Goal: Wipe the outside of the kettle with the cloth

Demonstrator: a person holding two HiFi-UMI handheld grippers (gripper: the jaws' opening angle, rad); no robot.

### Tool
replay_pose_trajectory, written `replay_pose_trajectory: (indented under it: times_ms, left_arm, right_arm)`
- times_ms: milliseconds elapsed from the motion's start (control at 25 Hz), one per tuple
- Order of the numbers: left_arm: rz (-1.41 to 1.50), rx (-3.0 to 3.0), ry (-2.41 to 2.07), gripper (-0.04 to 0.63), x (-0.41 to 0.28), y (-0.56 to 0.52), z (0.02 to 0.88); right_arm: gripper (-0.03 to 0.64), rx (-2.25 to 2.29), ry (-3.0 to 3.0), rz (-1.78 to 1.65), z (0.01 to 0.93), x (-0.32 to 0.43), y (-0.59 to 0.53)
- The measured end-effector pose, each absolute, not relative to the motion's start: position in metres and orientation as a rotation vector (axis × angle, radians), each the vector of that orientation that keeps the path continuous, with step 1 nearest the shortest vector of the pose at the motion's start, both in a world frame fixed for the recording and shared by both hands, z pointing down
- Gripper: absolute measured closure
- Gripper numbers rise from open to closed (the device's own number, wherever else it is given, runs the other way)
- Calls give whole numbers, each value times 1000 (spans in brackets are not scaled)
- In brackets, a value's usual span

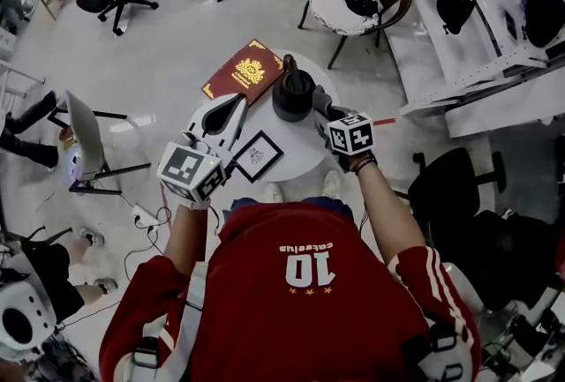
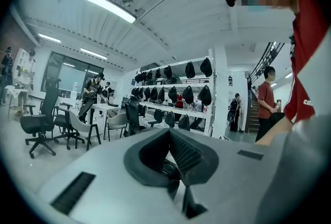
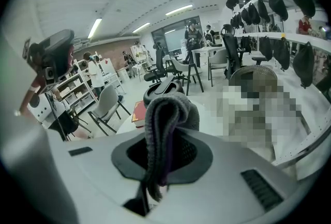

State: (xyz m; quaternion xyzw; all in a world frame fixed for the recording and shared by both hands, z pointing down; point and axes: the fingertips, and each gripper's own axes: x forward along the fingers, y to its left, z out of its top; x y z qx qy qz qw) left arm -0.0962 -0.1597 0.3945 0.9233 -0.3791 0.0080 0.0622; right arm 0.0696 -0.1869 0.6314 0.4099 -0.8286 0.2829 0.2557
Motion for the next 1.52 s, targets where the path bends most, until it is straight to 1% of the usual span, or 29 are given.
replay_pose_trajectory:
  times_ms: [680, 1080, 1520]
  left_arm:
    - [17, 2799, -1094, 588, -110, -161, 404]
    - [-5, 2781, -1127, 588, -124, -166, 405]
    - [-31, 2749, -1147, 588, -137, -179, 405]
  right_arm:
    - [561, 1038, -2263, 789, 641, 25, -162]
    - [561, 952, -2295, 770, 635, -4, -167]
    - [561, 911, -2353, 844, 619, -32, -182]
